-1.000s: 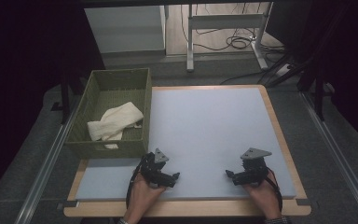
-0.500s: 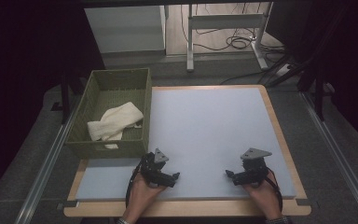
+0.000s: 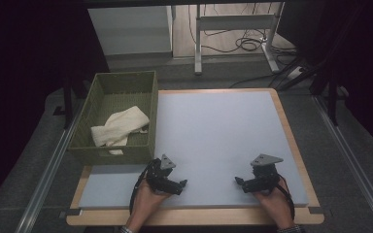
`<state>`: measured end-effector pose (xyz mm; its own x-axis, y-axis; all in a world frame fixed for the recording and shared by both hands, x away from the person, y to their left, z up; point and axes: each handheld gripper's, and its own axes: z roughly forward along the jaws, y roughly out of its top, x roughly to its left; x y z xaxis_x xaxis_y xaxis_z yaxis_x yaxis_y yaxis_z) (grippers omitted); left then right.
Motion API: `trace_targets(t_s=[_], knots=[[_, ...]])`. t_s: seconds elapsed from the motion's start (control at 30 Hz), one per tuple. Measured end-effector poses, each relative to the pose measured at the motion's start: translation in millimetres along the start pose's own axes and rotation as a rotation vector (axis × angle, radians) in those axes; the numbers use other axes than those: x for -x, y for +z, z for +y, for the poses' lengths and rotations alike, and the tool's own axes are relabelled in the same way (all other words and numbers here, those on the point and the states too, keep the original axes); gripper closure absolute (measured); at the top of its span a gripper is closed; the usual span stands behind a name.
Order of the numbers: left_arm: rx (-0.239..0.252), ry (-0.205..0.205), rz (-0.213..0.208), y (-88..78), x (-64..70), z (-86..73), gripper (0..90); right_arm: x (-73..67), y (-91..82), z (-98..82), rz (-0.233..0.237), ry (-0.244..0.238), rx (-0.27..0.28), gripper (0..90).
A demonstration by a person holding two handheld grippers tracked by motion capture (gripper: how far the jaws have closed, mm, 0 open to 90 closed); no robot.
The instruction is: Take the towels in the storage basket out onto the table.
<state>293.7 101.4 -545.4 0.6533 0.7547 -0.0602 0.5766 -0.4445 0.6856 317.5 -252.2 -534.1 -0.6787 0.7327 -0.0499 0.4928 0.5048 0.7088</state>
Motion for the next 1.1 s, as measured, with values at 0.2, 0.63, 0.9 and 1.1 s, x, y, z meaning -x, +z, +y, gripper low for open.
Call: trace_targets(t_s=[0.2, 0.63, 0.9, 1.1], knots=[[0.012, 0.024, -0.014, -2.7, 5.9, 4.0, 1.7, -0.1, -0.1, -0.1, -0.002, -0.002, -0.001, 4.3], [0.013, 0.063, -0.053, -7.6, 13.6, 25.1, 1.6, -0.2, -0.1, -0.1, -0.004, -0.003, -0.001, 4.2], [0.008, 0.069, -0.076, -7.4, 14.6, 39.0, 1.4, -0.2, -0.2, -0.1, -0.004, -0.003, 0.000, 4.2], [0.002, 0.087, -0.077, -9.5, 16.6, 49.5, 1.3, -0.3, -0.1, -0.1, -0.004, -0.002, 0.001, 4.2]])
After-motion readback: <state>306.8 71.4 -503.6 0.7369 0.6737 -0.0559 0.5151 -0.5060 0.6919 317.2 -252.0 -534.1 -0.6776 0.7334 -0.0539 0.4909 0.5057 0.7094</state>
